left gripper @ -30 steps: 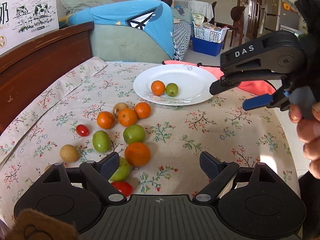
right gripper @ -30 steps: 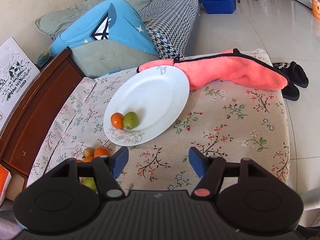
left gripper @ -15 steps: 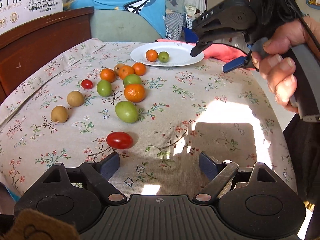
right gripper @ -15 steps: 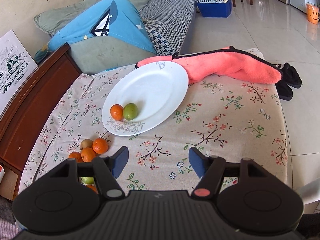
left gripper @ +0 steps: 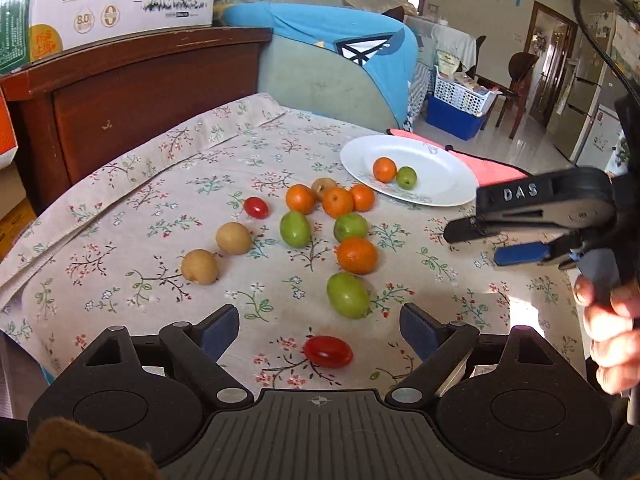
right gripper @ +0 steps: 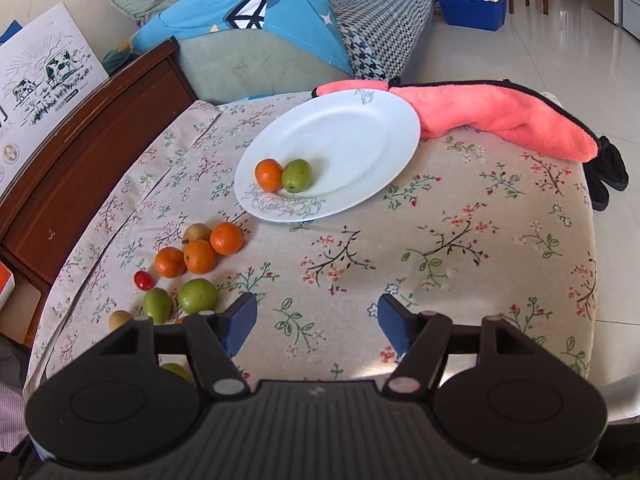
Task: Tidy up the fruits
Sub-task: 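Withdraw both tools from the plate back over the remaining fruits, then grasp the kiwi with the left tool while the right tool grasps a red cherry tomato, then carry the kiwi and cherry tomato toward the white plate with both tools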
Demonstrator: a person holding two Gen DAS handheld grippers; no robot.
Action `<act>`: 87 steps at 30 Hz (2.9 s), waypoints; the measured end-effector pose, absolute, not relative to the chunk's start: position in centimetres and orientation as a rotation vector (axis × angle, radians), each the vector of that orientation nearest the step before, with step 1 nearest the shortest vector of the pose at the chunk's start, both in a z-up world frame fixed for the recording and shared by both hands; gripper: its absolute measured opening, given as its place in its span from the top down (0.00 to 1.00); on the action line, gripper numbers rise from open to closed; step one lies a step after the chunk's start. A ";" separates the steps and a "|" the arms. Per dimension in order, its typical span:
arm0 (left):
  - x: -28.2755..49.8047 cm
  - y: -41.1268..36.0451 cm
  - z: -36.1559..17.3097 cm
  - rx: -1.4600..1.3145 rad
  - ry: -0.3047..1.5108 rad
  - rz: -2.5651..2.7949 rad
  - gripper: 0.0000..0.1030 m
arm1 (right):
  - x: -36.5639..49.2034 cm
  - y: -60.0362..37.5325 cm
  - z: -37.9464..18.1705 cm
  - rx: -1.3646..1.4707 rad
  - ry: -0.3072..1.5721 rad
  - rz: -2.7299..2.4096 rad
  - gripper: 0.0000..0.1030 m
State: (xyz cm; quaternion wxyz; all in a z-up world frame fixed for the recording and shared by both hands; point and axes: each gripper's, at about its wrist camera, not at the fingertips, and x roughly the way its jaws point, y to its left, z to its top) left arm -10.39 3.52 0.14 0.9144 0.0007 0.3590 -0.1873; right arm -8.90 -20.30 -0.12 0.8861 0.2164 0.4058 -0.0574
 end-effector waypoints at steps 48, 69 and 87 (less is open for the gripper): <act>-0.4 6.2 -2.2 0.143 0.950 -0.304 0.57 | -11.0 -7.8 -3.2 0.007 0.837 0.402 0.77; -1.7 4.3 0.6 0.121 0.867 -0.409 0.75 | -10.6 -10.0 -1.0 0.132 0.798 0.355 0.80; 1.0 -3.0 2.5 0.110 0.818 -0.588 0.75 | -5.6 -20.7 2.0 0.347 0.749 -0.006 0.80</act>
